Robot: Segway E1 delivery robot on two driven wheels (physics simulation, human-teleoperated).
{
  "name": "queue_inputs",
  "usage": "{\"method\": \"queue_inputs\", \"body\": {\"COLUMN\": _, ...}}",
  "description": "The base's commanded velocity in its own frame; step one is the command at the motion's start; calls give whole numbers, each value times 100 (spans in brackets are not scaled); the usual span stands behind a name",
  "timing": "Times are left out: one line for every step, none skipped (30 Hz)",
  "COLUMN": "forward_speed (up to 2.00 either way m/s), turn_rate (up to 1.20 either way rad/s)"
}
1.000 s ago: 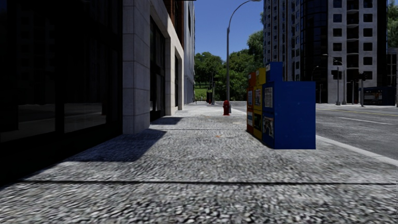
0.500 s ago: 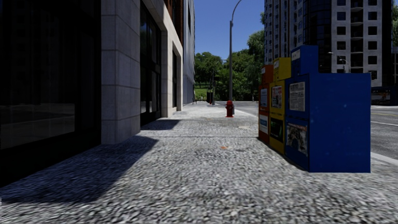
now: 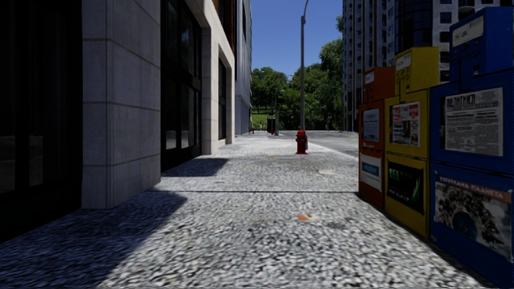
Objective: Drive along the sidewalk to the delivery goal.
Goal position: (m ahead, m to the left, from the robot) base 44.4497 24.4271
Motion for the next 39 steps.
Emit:
{"method": "queue_inputs", "body": {"forward_speed": 200, "turn_rate": 0}}
{"method": "queue_inputs", "body": {"forward_speed": 200, "turn_rate": 0}}
{"method": "queue_inputs", "body": {"forward_speed": 200, "turn_rate": 0}}
{"method": "queue_inputs", "body": {"forward_speed": 200, "turn_rate": 0}}
{"method": "queue_inputs", "body": {"forward_speed": 200, "turn_rate": 0}}
{"method": "queue_inputs", "body": {"forward_speed": 200, "turn_rate": 0}}
{"method": "queue_inputs", "body": {"forward_speed": 200, "turn_rate": 0}}
{"method": "queue_inputs", "body": {"forward_speed": 200, "turn_rate": 0}}
{"method": "queue_inputs", "body": {"forward_speed": 200, "turn_rate": 0}}
{"method": "queue_inputs", "body": {"forward_speed": 200, "turn_rate": 0}}
{"method": "queue_inputs", "body": {"forward_speed": 200, "turn_rate": 0}}
{"method": "queue_inputs", "body": {"forward_speed": 200, "turn_rate": 0}}
{"method": "queue_inputs", "body": {"forward_speed": 200, "turn_rate": 0}}
{"method": "queue_inputs", "body": {"forward_speed": 200, "turn_rate": 0}}
{"method": "queue_inputs", "body": {"forward_speed": 200, "turn_rate": 0}}
{"method": "queue_inputs", "body": {"forward_speed": 200, "turn_rate": 0}}
{"method": "queue_inputs", "body": {"forward_speed": 200, "turn_rate": 0}}
{"method": "queue_inputs", "body": {"forward_speed": 200, "turn_rate": 0}}
{"method": "queue_inputs", "body": {"forward_speed": 200, "turn_rate": 0}}
{"method": "queue_inputs", "body": {"forward_speed": 200, "turn_rate": 0}}
{"method": "queue_inputs", "body": {"forward_speed": 200, "turn_rate": 0}}
{"method": "queue_inputs", "body": {"forward_speed": 200, "turn_rate": 0}}
{"method": "queue_inputs", "body": {"forward_speed": 200, "turn_rate": 0}}
{"method": "queue_inputs", "body": {"forward_speed": 200, "turn_rate": 0}}
{"method": "queue_inputs", "body": {"forward_speed": 200, "turn_rate": 0}}
{"method": "queue_inputs", "body": {"forward_speed": 200, "turn_rate": 0}}
{"method": "queue_inputs", "body": {"forward_speed": 200, "turn_rate": 0}}
{"method": "queue_inputs", "body": {"forward_speed": 200, "turn_rate": 0}}
{"method": "queue_inputs", "body": {"forward_speed": 200, "turn_rate": 0}}
{"method": "queue_inputs", "body": {"forward_speed": 200, "turn_rate": 0}}
{"method": "queue_inputs", "body": {"forward_speed": 200, "turn_rate": 0}}
{"method": "queue_inputs", "body": {"forward_speed": 200, "turn_rate": 0}}
{"method": "queue_inputs", "body": {"forward_speed": 200, "turn_rate": 0}}
{"method": "queue_inputs", "body": {"forward_speed": 200, "turn_rate": 0}}
{"method": "queue_inputs", "body": {"forward_speed": 200, "turn_rate": 0}}
{"method": "queue_inputs", "body": {"forward_speed": 200, "turn_rate": 0}}
{"method": "queue_inputs", "body": {"forward_speed": 200, "turn_rate": 0}}
{"method": "queue_inputs", "body": {"forward_speed": 200, "turn_rate": 0}}
{"method": "queue_inputs", "body": {"forward_speed": 200, "turn_rate": 0}}
